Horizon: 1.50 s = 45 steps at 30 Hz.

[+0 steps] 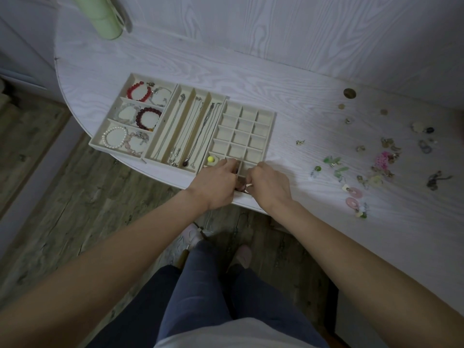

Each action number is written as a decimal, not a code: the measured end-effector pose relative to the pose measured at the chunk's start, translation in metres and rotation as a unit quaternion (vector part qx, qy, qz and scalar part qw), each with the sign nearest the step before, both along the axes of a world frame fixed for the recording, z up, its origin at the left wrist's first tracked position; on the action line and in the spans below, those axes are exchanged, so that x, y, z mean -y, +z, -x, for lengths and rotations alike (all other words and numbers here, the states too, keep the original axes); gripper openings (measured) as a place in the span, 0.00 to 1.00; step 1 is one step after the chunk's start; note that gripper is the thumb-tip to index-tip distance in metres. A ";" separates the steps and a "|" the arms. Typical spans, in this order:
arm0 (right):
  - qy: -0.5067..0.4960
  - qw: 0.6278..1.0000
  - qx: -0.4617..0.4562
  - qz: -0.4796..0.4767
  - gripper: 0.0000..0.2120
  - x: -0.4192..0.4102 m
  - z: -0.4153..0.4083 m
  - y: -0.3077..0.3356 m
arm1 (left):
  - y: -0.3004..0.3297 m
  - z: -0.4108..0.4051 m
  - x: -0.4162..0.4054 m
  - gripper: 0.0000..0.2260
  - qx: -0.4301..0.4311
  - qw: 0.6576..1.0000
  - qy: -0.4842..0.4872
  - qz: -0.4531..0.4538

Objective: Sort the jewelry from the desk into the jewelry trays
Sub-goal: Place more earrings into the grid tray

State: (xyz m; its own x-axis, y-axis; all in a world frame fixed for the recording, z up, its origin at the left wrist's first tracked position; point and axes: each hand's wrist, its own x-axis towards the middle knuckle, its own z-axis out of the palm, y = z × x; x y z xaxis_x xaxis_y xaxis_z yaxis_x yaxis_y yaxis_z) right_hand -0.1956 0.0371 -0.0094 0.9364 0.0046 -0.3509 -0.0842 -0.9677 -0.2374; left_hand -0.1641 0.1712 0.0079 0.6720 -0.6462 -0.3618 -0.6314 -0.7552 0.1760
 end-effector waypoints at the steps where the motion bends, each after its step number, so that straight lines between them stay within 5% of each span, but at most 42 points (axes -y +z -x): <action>1: 0.001 1.000 0.002 0.003 0.06 0.000 0.000 0.000 | 0.001 0.000 0.000 0.14 -0.001 1.000 0.002 0.000; 19: -0.052 0.995 0.001 -0.091 0.08 0.014 0.002 0.004 | 0.001 -0.003 0.005 0.14 -0.016 0.999 0.033 0.012; 29: -0.165 0.973 0.044 -0.155 0.11 0.073 0.020 0.001 | 0.010 -0.009 0.058 0.15 -0.011 0.994 0.043 0.102; 40: -0.326 0.939 0.096 -0.053 0.18 0.179 0.076 -0.028 | -0.026 0.005 0.192 0.14 -0.085 0.987 -0.053 0.122; 45: -0.361 0.930 0.064 -0.034 0.13 0.193 0.079 -0.033 | -0.042 0.014 0.229 0.16 -0.068 0.989 -0.079 0.107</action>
State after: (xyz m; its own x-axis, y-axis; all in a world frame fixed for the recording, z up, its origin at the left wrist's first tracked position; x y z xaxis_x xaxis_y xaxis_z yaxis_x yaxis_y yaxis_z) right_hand -0.2743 -0.1556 -0.0419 0.7385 -0.6227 -0.2586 -0.6725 -0.6531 -0.3481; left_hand -0.1784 -0.0581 -0.0345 0.5108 -0.8111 -0.2848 -0.6981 -0.5847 0.4132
